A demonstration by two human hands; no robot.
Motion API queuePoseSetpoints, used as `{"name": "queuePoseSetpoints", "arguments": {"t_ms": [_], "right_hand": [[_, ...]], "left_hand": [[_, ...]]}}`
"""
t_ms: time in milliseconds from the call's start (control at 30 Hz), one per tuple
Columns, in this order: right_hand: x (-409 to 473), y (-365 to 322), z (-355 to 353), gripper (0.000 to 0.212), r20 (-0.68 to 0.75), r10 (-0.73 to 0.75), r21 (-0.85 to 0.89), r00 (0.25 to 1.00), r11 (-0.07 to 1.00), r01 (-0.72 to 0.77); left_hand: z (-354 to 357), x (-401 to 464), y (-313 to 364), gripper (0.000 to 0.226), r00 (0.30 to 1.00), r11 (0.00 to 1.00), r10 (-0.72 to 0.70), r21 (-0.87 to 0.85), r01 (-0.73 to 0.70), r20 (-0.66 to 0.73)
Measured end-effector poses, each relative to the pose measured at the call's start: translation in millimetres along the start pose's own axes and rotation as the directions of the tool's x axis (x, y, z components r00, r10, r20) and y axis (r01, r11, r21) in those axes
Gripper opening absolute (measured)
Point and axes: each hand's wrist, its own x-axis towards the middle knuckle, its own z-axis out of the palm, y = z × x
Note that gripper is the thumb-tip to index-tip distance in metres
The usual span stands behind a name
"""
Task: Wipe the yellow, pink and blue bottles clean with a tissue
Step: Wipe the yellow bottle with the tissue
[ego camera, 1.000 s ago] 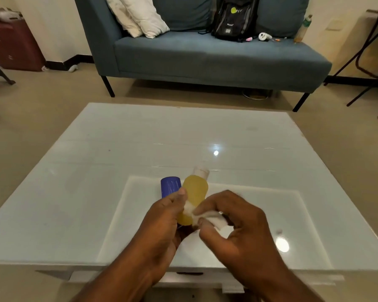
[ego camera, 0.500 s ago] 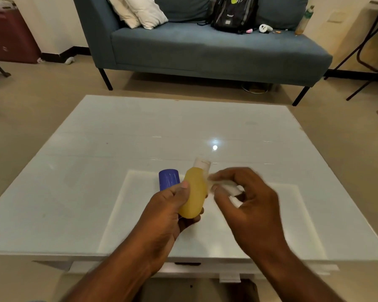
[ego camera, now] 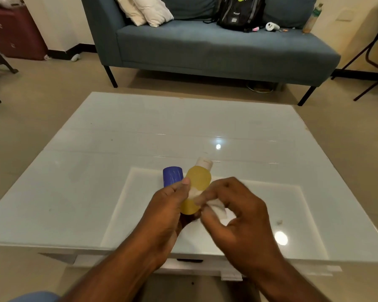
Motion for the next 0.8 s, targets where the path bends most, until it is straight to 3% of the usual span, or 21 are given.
{"name": "queuePoseSetpoints", "arguments": {"t_ms": [167,267,400,567,700,800], "right_hand": [[14.4,11.7,-8.8,0.029,-0.172,0.082,0.0,0.982,0.996,-0.084],[8.1,7.1,-5.4,0.028,-0.114,0.081,0.045,0.99,0.996,-0.076],[4.8,7.9,0.0,0.028,-0.064,0.093,0.074,0.994,0.993,-0.088],[6.9,5.1,-3.7,0.03,-0.064,0.085,0.08,0.994,0.994,-0.08],[9.0,7.0,-8.2,0.031,-0.128,0.155,0.122,0.98,0.983,-0.14],[2.7,2.3,-4.8,0.032,-0.073,0.197,0.204,0.978,0.963,-0.178]], "left_hand": [[-0.6,0.4,-1.3,0.058,0.997,0.989,0.071,0.126,-0.074,0.024],[1.4,-1.9,-1.2,0.066,0.99,0.979,0.136,0.145,-0.14,0.041],[-0.5,-0.3,3.5,0.059,0.995,0.996,0.088,-0.034,-0.087,0.043],[0.5,-4.1,6.3,0.034,0.995,0.977,0.005,-0.21,0.016,0.099],[0.6,-3.1,5.7,0.052,0.997,0.987,-0.011,-0.158,0.023,0.074],[-2.2,-3.8,5.7,0.067,0.997,0.98,-0.017,-0.197,0.03,0.071]]}}
